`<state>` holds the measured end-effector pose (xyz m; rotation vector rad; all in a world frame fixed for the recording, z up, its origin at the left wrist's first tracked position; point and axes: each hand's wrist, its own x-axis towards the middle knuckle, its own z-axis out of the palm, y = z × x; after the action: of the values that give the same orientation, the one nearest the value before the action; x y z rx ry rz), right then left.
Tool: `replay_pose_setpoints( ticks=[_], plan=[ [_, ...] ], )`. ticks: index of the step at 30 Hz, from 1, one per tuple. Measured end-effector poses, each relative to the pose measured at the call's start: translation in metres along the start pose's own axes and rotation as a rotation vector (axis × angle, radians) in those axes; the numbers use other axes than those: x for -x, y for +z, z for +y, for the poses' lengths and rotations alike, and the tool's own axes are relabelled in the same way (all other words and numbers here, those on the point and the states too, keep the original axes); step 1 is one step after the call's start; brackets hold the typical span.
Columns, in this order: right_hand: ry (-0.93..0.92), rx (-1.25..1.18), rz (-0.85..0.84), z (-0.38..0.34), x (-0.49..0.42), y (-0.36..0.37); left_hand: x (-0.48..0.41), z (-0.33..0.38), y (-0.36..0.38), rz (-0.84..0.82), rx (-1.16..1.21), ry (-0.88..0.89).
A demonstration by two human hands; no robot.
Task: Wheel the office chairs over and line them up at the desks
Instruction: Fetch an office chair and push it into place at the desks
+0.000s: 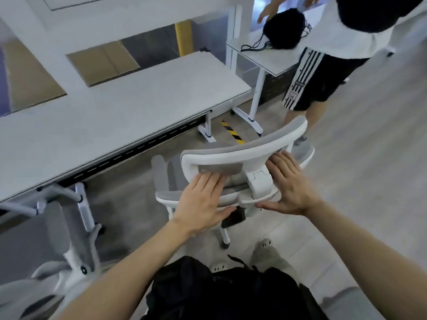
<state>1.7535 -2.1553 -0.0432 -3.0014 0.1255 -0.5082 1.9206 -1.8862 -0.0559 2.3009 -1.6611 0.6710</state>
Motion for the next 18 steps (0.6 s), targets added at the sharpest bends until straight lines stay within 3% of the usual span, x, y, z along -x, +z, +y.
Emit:
replay_pose_setpoints(
  ticks=[7, 11, 18],
  plan=[
    [-0.355, -0.052, 0.187, 0.059, -0.018, 0.031, -0.012, 0.016, 0.005, 0.014, -0.073, -0.128],
    [-0.495, -0.081, 0.11, 0.09, -0.038, 0.025, -0.031, 0.053, 0.008, 0.028, -0.13, -0.34],
    [-0.571, -0.182, 0.067, 0.121, -0.056, 0.02, -0.056, 0.089, 0.005, -0.046, -0.183, -0.481]
  ],
)
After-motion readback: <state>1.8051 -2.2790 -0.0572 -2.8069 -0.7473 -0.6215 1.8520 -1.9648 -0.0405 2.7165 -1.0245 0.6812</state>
